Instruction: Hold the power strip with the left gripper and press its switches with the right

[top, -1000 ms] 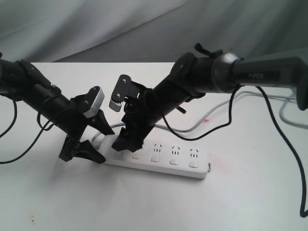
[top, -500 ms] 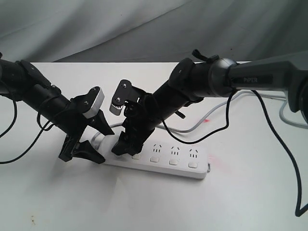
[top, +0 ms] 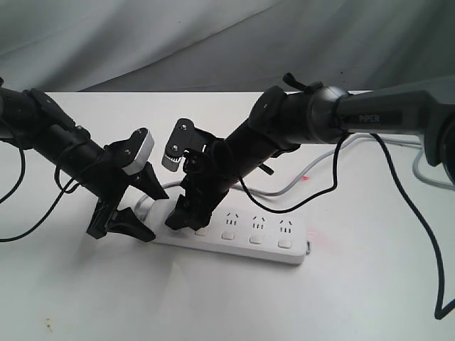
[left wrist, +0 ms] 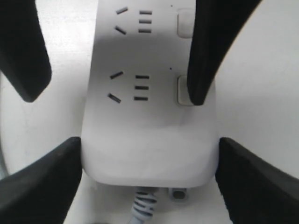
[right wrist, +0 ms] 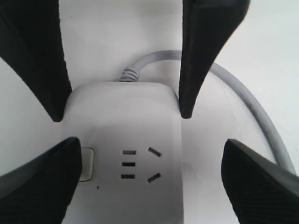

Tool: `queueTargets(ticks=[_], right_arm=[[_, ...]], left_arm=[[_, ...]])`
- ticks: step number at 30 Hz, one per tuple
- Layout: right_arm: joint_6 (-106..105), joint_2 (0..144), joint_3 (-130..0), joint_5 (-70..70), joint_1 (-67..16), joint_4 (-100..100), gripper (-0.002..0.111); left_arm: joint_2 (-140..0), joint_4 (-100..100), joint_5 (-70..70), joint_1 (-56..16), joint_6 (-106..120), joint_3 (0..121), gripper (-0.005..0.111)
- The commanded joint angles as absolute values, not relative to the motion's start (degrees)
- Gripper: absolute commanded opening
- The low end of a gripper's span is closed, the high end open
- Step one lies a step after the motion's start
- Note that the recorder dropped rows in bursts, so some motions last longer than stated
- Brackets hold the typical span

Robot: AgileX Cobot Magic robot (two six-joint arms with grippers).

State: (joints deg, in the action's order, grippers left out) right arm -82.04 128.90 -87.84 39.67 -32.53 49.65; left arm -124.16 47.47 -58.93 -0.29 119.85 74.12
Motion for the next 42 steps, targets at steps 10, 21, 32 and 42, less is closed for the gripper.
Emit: queueTargets(ticks=[10, 21, 32, 42], right_arm=[[-77.38, 131.61, -87.85, 36.62, -32.63, 40.15, 0.075], [-82.45, 124.51, -87.85, 39.75, -32.63, 49.16, 0.075], [-81.75, 118.23, -86.62, 42.82, -30.71, 45.76, 0.075], [-88.59, 118.34, -79.1, 41.3, -28.1, 53.64, 0.075]], left_arm=[[-124.1, 48.77, -60.16, -0.59, 119.89, 74.33, 0.047], [-124.1, 48.77, -60.16, -0.59, 119.89, 74.33, 0.047], [-124.1, 48.77, -60.16, -0.59, 119.89, 74.33, 0.047], [-124.1, 48.77, -60.16, -0.59, 119.89, 74.33, 0.047]])
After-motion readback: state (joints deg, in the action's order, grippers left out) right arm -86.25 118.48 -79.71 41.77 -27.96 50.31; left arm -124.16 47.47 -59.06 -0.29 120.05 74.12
